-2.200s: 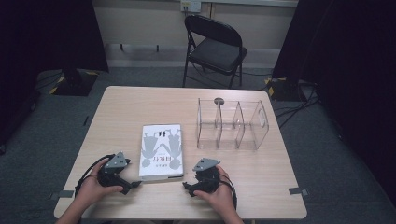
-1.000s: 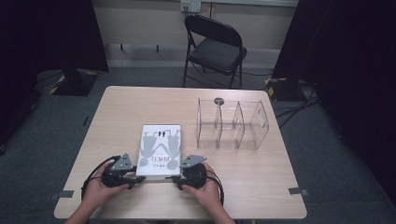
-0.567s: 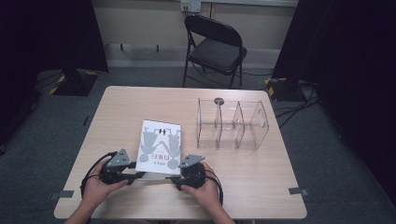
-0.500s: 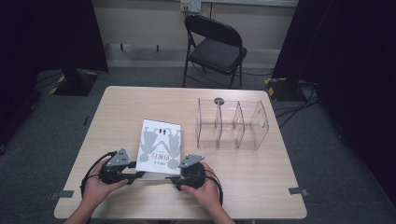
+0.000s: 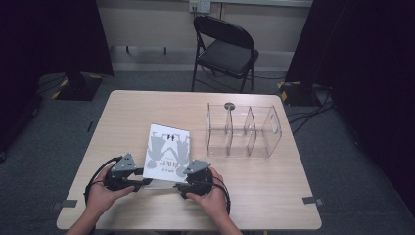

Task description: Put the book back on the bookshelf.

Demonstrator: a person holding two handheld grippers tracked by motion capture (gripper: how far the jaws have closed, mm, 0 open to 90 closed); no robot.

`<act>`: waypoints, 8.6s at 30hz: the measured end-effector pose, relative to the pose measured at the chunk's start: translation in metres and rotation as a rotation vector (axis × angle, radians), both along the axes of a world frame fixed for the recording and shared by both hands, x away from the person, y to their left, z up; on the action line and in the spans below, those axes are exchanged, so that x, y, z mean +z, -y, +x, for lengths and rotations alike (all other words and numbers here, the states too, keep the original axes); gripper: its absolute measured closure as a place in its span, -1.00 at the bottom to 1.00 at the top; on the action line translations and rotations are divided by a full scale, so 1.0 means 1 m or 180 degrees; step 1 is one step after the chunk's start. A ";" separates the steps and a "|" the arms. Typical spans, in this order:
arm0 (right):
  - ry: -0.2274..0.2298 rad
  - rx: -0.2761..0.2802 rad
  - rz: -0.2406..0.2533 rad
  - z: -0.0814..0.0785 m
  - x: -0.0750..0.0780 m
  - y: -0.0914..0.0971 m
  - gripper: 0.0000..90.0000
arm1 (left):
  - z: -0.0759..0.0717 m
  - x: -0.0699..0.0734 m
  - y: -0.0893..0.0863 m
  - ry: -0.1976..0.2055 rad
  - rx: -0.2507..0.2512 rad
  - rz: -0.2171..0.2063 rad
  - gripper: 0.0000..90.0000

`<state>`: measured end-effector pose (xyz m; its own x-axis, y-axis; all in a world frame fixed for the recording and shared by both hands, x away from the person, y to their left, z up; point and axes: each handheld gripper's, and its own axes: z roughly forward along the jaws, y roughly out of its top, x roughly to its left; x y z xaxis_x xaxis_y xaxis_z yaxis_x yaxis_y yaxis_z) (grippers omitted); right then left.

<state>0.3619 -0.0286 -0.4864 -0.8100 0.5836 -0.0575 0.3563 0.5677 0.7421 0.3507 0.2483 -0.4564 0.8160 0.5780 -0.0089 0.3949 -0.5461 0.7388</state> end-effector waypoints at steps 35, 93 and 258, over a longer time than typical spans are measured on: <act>0.0855 0.0134 -0.0411 -0.003 0.030 -0.036 0.04 | 0.003 -0.003 -0.004 0.0216 -0.0011 0.0180 -0.27; 0.0241 -0.0169 -0.0549 0.020 0.117 -0.014 0.46 | 0.030 -0.030 0.008 0.0434 0.0131 0.0440 -0.64; -0.0192 -0.0377 0.0070 0.008 -0.015 0.080 -0.71 | 0.051 0.049 -0.004 0.0279 -0.0208 0.0171 0.50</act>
